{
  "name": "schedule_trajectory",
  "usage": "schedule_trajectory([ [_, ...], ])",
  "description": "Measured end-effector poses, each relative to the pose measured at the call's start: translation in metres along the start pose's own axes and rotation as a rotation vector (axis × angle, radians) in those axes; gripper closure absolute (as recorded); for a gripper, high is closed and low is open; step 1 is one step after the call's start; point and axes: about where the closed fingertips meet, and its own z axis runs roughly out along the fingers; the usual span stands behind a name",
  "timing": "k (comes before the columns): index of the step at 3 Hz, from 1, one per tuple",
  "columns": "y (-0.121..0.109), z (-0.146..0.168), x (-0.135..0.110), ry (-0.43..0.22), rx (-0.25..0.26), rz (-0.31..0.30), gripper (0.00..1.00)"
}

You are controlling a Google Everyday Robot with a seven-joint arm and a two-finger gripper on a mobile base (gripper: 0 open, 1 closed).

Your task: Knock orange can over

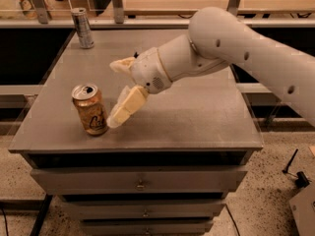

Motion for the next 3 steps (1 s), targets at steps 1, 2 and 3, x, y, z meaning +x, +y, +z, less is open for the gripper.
schedule_trajectory([
  [1, 0.012, 0.027, 0.002, -0.012, -0.069, 0.009, 0.00],
  [2, 0.028, 0.047, -0.006, -0.041, -0.136, 0.008, 0.00],
  [3, 0.043, 0.066, -0.016, -0.078, -0.180, -0.003, 0.18],
])
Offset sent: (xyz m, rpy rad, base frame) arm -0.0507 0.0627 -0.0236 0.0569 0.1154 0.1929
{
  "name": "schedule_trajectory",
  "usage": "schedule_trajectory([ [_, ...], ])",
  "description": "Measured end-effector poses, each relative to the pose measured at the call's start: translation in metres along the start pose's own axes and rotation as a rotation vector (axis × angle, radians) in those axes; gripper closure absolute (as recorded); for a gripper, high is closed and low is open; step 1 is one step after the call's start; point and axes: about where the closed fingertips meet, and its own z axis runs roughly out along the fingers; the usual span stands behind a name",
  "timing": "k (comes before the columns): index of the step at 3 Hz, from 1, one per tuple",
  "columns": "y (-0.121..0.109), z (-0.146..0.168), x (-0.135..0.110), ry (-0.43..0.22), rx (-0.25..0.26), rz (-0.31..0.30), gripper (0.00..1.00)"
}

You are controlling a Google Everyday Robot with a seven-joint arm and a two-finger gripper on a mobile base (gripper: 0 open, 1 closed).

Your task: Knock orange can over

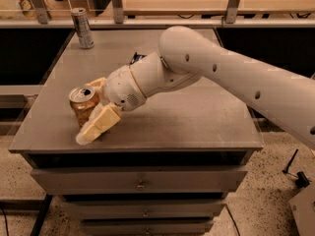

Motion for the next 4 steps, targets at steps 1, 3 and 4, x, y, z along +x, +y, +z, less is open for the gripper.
schedule_trajectory([
  [1, 0.003, 0.013, -0.007, -0.027, -0.009, -0.006, 0.41],
  [3, -0.016, -0.006, -0.028, -0.016, 0.094, 0.016, 0.88],
  [4, -0.029, -0.039, -0.046, 0.103, 0.192, 0.010, 1.00],
])
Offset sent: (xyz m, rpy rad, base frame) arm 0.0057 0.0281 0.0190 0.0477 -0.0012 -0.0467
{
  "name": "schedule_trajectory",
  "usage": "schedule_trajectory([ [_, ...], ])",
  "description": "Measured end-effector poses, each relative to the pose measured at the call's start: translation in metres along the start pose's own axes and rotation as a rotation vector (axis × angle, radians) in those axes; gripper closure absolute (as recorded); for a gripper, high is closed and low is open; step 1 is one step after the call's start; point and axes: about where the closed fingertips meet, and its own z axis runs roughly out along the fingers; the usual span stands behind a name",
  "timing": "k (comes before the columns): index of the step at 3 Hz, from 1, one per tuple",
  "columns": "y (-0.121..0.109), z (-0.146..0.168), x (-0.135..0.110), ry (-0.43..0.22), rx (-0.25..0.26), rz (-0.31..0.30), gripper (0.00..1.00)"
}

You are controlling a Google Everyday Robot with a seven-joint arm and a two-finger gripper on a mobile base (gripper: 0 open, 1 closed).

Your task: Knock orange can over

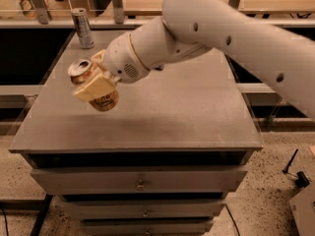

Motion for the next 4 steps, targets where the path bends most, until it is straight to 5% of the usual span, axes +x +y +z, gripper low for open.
schedule_trajectory([
  [1, -0.018, -0.032, -0.012, 0.187, 0.084, -0.012, 1.00],
  [2, -0.017, -0.036, -0.014, 0.389, 0.103, -0.001, 1.00],
  [4, -0.007, -0.009, 0.042, 0.815, 0.081, -0.063, 1.00],
])
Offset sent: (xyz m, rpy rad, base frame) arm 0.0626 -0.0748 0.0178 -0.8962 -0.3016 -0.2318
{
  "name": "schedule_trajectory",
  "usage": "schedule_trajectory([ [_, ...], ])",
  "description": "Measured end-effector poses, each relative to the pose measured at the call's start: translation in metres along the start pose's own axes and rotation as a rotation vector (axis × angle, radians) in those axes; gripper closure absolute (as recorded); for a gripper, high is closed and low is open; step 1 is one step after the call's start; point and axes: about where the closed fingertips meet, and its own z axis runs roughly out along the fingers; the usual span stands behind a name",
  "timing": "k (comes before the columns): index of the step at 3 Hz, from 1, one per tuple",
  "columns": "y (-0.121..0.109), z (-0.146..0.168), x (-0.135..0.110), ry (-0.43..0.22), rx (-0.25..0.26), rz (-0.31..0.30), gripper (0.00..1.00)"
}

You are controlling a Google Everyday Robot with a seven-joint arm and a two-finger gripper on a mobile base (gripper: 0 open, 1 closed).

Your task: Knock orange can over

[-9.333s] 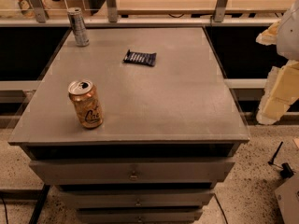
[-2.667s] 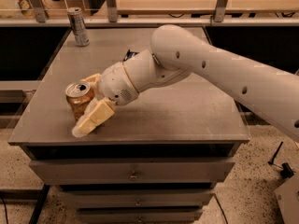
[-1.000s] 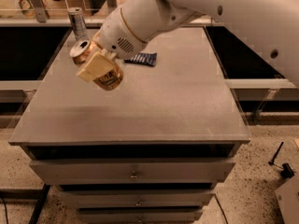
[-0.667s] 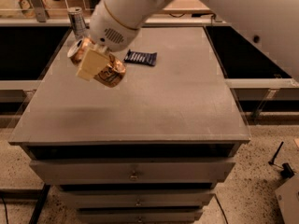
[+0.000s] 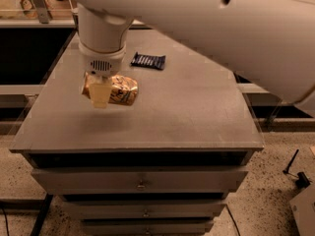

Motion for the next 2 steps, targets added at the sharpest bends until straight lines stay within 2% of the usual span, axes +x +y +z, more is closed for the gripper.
schedule_trajectory([
  [1, -0.015, 0.013, 0.029, 0.183, 0.057, -0.023, 0.82],
  [2, -0.026, 0.014, 0.046, 0.280, 0.084, -0.034, 0.59],
])
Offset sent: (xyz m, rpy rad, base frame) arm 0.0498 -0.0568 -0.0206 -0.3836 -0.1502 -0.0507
